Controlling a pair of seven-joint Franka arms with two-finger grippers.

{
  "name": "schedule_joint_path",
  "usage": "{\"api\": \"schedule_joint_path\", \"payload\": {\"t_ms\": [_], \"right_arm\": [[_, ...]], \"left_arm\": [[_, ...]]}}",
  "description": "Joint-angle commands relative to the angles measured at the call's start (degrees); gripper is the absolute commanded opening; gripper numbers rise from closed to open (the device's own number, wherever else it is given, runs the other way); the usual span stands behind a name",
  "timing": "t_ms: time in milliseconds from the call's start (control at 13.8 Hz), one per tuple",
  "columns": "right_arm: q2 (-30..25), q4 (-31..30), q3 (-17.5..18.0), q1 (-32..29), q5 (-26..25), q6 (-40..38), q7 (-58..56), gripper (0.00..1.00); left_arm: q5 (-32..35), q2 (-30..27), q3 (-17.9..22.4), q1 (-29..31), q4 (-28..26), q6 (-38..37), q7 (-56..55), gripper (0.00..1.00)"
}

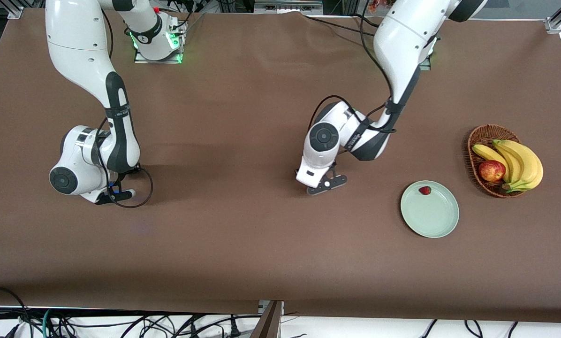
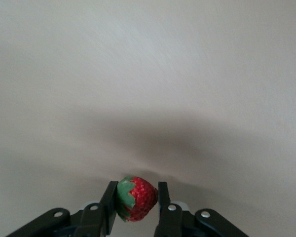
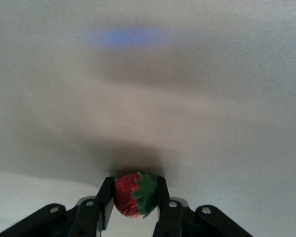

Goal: Collect all strawberries into plate
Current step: 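Carry the strawberry to the plate while the right gripper grasps the last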

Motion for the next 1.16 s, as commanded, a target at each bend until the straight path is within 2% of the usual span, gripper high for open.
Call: {"api": "schedule_joint_path", "payload": {"t_ms": [0,145,291,509,727,800,945,1091], "right_arm": [[-1.1,3.3,0.8,0.5,4.5,-5.3,1.6,0.12],[-1.1,5.4,0.9,3.7,11.8,-9.3,9.0,0.13],[-1.0,5.7,0.9,9.8,15.1,-8.2,19.4,0.13],[0.0,8.1,1.0,18.9,23.6,-2.3,35.7,0.13],[3.1,11.6,2.0,27.1,32.6,8.1,49.6,0.13],[4.4,13.7,4.0,28.1,33.7,11.7,53.9,0.13],[7.9,19.2,11.0,28.3,33.4,20.6,64.3,0.13],[11.8,24.4,15.2,28.4,33.1,28.1,70.1,0.13]], "left_arm": [[1.2,-6.9,-0.4,6.2,-1.1,-8.8,12.1,0.02],[1.2,-9.7,-0.4,11.7,-1.1,-12.5,24.8,0.04],[1.2,-10.8,-0.4,16.5,-1.2,-15.3,37.6,0.05],[1.2,-10.3,-0.2,22.9,-2.1,-16.3,59.5,0.06],[1.1,-8.8,-0.4,26.5,-2.0,-15.6,67.4,0.06],[1.2,-7.7,-0.4,27.2,-1.9,-15.5,68.3,0.06],[1.2,-5.5,-0.3,28.9,-1.9,-12.7,70.2,0.06],[1.2,-3.4,-0.3,30.5,-1.7,-9.2,75.1,0.06]]}}
